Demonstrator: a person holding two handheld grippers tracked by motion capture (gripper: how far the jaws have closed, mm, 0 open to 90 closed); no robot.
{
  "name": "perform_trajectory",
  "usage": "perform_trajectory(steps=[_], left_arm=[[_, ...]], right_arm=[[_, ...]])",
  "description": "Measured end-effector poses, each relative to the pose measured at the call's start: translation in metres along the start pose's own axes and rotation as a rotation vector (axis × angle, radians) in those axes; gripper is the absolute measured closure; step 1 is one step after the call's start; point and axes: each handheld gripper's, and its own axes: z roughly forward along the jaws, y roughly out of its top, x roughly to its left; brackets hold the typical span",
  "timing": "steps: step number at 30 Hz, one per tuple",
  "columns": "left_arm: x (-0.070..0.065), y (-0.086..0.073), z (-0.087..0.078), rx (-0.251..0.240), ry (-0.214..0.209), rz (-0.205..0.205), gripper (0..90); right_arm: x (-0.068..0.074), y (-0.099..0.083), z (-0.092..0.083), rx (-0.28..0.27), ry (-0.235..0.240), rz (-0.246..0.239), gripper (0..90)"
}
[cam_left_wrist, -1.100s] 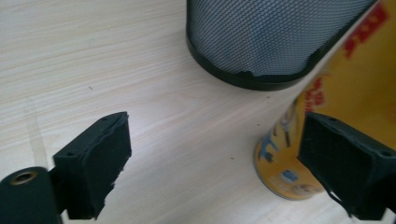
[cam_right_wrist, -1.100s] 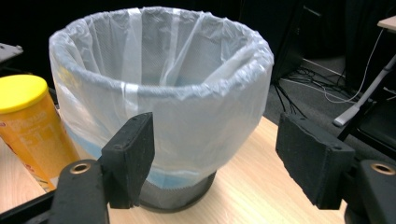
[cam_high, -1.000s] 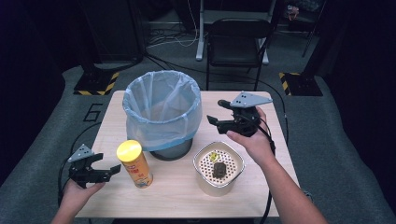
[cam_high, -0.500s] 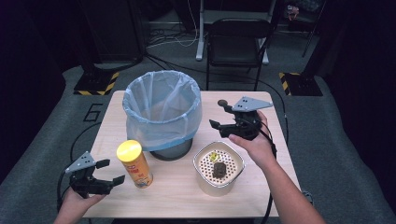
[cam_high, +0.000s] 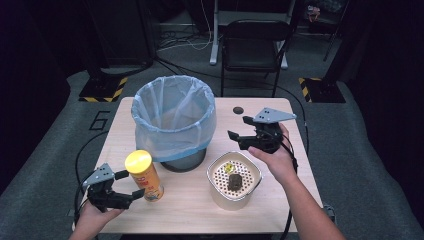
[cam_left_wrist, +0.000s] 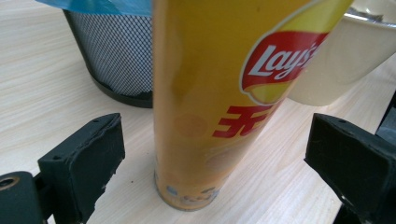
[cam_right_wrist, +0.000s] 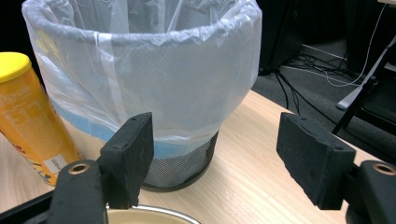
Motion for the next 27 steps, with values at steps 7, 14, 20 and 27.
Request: perform_trajectory(steps=[7,14,20,27], left_arm=[[0.001,0.000,0.019,0.020,-0.009,0.011,5.0],[0.000,-0.001,0.030,0.021,0.013,0.044,6.0],[0.002,-0.008,0.037,0.000,0.022,0.035,8.8],[0.004,-0.011,0.039,-0.010,0.015,0.088,15.6]], right_arm=[[-0.005,-0.015,-0.001,0.018,-0.018,0.020,27.4],[-0.012,-0.029,-0.004,0.016,-0.030,0.048,27.4],[-0.018,-0.041,-0.008,0.017,-0.050,0.068,27.4],[-0.021,-0.058,-0.010,0.022,-0.052,0.100,27.4]])
